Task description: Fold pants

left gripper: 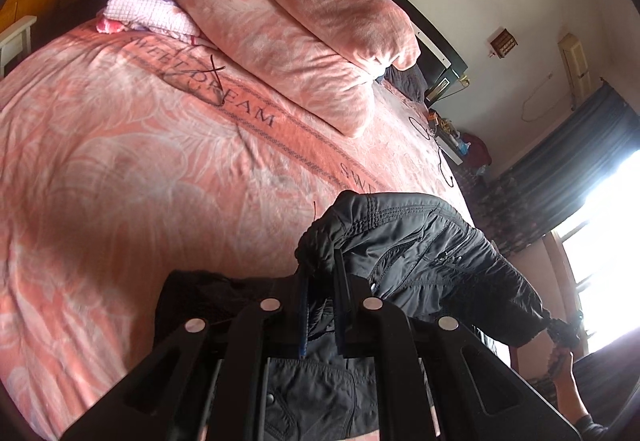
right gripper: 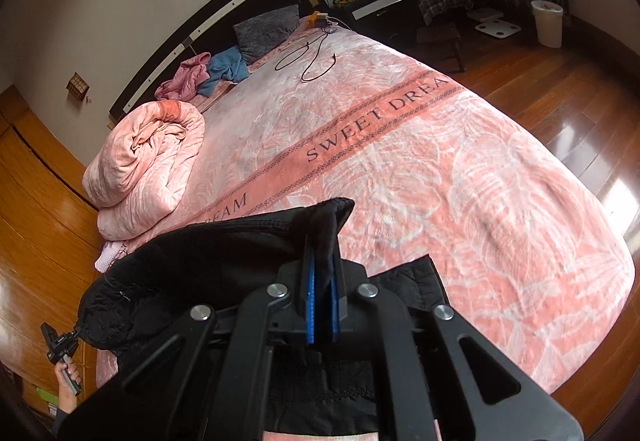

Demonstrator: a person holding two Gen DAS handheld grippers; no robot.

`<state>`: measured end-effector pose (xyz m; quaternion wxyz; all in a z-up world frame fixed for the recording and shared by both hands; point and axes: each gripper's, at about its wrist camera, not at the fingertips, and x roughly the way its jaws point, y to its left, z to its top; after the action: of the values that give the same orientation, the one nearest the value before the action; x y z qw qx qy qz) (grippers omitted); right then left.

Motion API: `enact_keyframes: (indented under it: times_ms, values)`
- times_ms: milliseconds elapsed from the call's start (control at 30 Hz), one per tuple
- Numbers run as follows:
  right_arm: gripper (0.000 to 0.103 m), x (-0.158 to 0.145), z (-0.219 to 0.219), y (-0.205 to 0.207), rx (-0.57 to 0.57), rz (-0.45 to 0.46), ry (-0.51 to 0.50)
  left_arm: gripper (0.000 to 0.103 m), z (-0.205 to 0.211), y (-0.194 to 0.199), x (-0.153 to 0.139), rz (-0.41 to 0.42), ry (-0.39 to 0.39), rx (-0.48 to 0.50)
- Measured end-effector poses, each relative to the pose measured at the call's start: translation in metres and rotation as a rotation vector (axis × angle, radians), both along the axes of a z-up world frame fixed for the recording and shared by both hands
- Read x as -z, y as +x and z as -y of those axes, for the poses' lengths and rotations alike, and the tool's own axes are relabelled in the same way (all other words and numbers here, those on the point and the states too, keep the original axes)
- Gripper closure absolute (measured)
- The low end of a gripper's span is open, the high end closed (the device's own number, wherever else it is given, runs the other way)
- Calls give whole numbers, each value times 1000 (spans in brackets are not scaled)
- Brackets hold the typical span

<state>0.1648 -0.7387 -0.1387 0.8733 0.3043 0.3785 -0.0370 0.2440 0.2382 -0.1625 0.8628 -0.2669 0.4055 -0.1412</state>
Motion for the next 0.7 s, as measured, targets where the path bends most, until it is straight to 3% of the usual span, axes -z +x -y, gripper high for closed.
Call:
enact_keyframes:
  times_ms: [467,700]
  values:
    - [98,39,-4,-68,98,-33,65,94,-12,-47,28,-4,-42,-6]
    - [98,55,-7,-96,135,-46,78,92,-11,-73,39,-6,-8,19]
